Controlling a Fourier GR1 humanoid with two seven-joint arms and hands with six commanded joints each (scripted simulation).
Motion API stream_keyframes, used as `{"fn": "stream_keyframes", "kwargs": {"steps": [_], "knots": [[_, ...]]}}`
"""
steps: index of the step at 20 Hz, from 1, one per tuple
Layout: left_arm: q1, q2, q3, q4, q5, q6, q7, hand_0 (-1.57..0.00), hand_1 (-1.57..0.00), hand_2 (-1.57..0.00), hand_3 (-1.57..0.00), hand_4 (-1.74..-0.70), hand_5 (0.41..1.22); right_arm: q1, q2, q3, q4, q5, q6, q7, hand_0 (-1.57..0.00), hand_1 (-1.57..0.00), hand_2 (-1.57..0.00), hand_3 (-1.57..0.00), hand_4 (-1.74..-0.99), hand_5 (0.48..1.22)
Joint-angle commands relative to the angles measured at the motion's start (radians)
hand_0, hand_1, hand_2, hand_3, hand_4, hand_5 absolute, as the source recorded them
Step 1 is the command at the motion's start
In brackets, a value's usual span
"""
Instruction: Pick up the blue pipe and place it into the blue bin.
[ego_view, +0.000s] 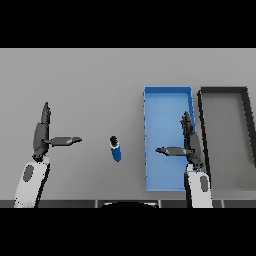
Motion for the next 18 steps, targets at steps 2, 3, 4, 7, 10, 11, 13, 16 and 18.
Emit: {"fn": "stream_keyframes", "kwargs": {"steps": [2,3,4,7,10,11,13,16,18], "knots": [[0.001,-0.006,-0.006,-0.006,-0.005,0.005,-0.006,0.0,0.0,0.0,0.0,-0.97,0.594,0.003,-0.007,-0.005,-0.001,-0.006,0.004,-0.002,0.0,0.0,0.0,0.0,-1.21,0.594],[0.002,-0.009,-0.01,-0.01,-0.009,0.009,-0.005,0.0,0.0,0.0,0.0,-0.97,0.594,0.005,-0.011,-0.009,-0.002,-0.01,0.007,-0.003,0.0,0.0,0.0,0.0,-1.21,0.594],[0.003,-0.013,-0.015,-0.014,-0.013,0.014,-0.003,0.0,0.0,0.0,0.0,-0.97,0.594,0.007,-0.016,-0.013,-0.003,-0.014,0.011,-0.004,0.0,0.0,0.0,0.0,-1.21,0.594],[0.009,0.049,-0.063,-0.022,-0.03,-0.094,-0.042,0.0,0.0,0.0,0.0,-0.97,0.594,0.028,-0.098,0.014,-0.031,0.049,0.045,-0.054,0.0,0.0,0.0,0.0,-1.21,0.594],[0.0,0.151,-0.084,-0.008,-0.015,-0.258,-0.089,0.0,0.0,0.0,0.0,-0.97,0.596,0.065,-0.171,0.074,-0.085,0.152,0.072,-0.101,0.0,0.0,0.0,0.0,-1.195,0.588],[0.003,0.166,-0.089,-0.008,-0.02,-0.279,-0.103,0.0,0.0,0.0,0.0,-0.97,0.596,0.065,-0.179,0.074,-0.078,0.161,0.074,-0.1,0.0,0.0,0.0,0.0,-1.192,0.587],[0.01,0.176,-0.098,-0.008,-0.015,-0.308,-0.107,0.0,0.0,0.0,0.0,-0.97,0.598,0.074,-0.183,0.088,-0.104,0.175,0.074,-0.094,0.0,0.0,0.0,0.0,-1.191,0.587],[0.052,0.201,-0.122,-0.084,-0.002,-0.358,-0.155,0.0,0.0,0.0,0.0,-0.97,0.586,0.078,-0.189,0.089,-0.112,0.179,0.077,-0.074,0.0,0.0,0.0,0.0,-1.181,0.58],[0.072,0.222,-0.16,-0.154,0.004,-0.402,-0.136,0.0,0.0,0.0,0.0,-0.98,0.578,0.084,-0.187,0.088,-0.124,0.162,0.086,-0.077,0.0,0.0,0.0,0.0,-1.194,0.579]]}}
